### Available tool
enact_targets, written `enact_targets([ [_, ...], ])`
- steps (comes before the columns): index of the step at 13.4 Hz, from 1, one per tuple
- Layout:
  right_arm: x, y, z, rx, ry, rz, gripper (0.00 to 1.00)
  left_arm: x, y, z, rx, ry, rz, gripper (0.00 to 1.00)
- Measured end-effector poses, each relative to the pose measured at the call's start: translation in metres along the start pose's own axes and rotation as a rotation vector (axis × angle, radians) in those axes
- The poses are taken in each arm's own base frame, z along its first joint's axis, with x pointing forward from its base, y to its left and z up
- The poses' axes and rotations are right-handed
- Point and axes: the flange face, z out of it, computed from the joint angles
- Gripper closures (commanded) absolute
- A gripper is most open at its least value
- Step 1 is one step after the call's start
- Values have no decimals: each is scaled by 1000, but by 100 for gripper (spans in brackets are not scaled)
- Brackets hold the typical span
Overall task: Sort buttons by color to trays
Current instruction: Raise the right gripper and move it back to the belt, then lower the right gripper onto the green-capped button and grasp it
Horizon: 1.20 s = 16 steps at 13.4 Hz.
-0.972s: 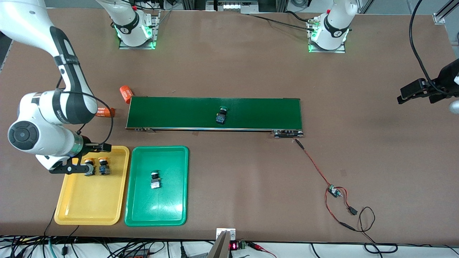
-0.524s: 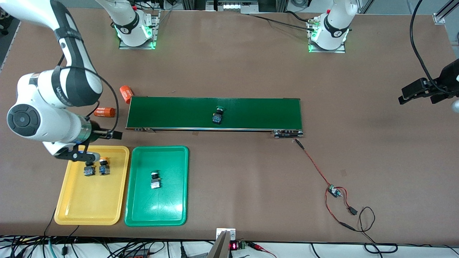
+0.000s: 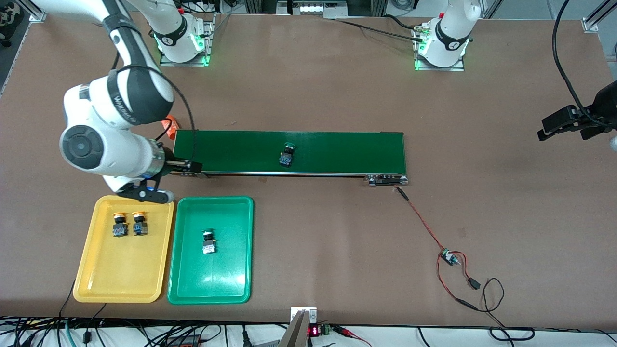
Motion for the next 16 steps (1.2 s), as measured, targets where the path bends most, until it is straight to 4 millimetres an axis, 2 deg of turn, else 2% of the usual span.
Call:
enact_targets([
  [4,-26,-48,10,-20,-2,-5,5,1,-6,-1,0,7,-10,0],
  [6,-31,-63,14,-13,18,-23,5,1,-10,-1,0,9,-16,0],
  [13,-35,-97,48,62,144,-68,5,2,-11,-1,0,11,-19,0],
  [16,-48,-93,65,89,207,-74,5,2,-10,-1,0,10,-18,0],
])
